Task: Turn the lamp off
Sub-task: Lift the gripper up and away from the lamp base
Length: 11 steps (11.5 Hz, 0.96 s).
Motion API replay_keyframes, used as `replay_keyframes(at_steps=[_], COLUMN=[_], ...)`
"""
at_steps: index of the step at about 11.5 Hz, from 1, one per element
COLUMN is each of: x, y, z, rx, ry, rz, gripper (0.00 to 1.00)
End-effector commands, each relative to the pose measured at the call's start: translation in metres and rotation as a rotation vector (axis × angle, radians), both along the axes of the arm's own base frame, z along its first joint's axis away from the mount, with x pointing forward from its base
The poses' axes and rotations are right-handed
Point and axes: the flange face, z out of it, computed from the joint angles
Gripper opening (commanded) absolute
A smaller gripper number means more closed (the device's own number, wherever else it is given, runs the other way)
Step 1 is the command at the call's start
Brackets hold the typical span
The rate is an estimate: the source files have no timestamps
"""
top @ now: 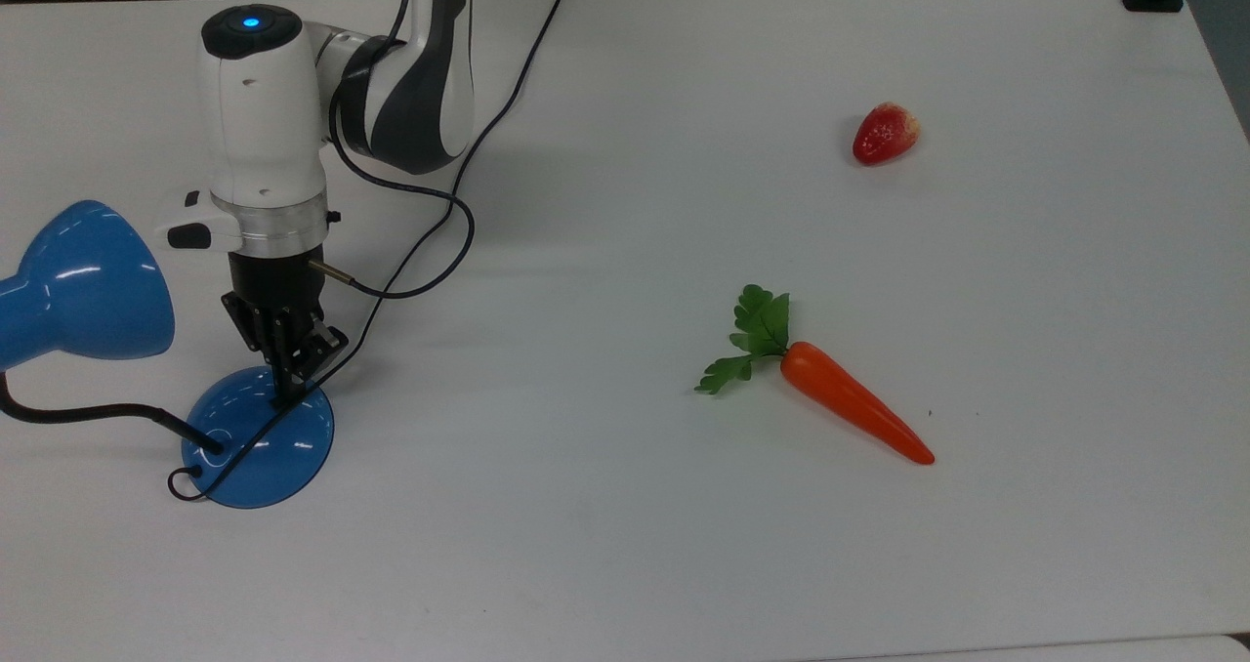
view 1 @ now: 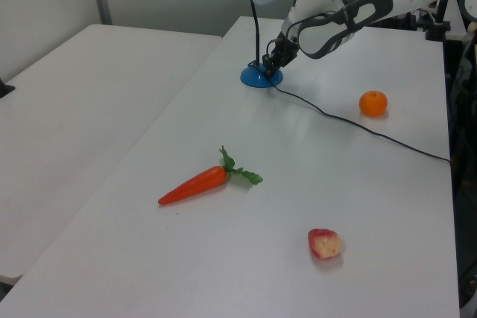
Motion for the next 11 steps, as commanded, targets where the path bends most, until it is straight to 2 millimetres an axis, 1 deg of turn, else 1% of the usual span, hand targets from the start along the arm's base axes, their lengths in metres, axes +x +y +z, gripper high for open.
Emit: replay_keyframes(at_steps=[1, 4, 6, 7, 9, 11], x=[-0.010, -0.026, -0.039, -0.045, -0.062, -0.086], y=[0.008, 0.008, 0.010, 0.012, 0.018, 0.024], z=[0.002, 0.055, 0.084, 0.097, 0.122, 0.153], rx=[0.009, 0.051, 0.073, 0.071, 0.070, 0.079], ry=[0.048, 0.157, 0.231, 0.268, 0.353, 0.451], rz=[-0.001, 0.008, 0.029, 0.068, 0.170, 0.288], gripper=[0.10, 0.10, 0.10, 0.11, 0.16, 0.21])
